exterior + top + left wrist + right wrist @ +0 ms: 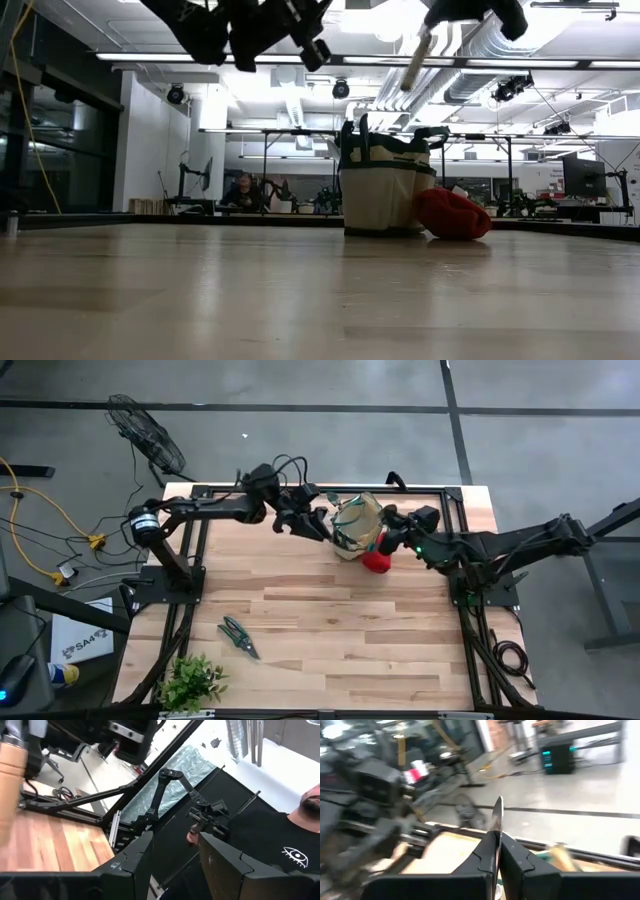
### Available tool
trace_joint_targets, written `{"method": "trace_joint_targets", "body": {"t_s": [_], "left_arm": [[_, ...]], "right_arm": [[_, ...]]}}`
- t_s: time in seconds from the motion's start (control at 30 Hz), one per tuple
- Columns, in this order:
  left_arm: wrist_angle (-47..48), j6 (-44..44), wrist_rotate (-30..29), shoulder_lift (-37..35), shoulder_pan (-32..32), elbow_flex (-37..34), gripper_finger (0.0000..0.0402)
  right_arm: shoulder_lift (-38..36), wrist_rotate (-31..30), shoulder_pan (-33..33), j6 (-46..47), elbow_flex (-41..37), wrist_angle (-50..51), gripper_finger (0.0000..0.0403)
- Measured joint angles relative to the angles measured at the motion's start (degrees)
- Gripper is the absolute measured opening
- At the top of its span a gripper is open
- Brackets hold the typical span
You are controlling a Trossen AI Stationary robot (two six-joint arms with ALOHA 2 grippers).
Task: Pick & Place Garden tools in Gardening bag
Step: Put the brown trowel into the gardening bag
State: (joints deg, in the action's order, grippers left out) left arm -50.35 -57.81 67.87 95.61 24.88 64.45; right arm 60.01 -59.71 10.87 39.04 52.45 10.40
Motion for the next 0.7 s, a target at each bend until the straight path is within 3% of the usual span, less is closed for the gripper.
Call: {"method": "trace_joint_targets", "body": {"t_s": [0.23, 0.7], "left_arm": [[0.0, -0.6, 5.5, 0.0, 5.1, 0.0, 0.0152], [0.0, -1.0, 11.6, 0.0, 11.0, 0.0, 0.0152]], "right_arm": [[3.1, -2.5, -4.3, 8.0, 0.0, 5.8, 0.0003], [4.6, 1.9, -10.7, 7.4, 0.0, 7.3, 0.0003]]}}
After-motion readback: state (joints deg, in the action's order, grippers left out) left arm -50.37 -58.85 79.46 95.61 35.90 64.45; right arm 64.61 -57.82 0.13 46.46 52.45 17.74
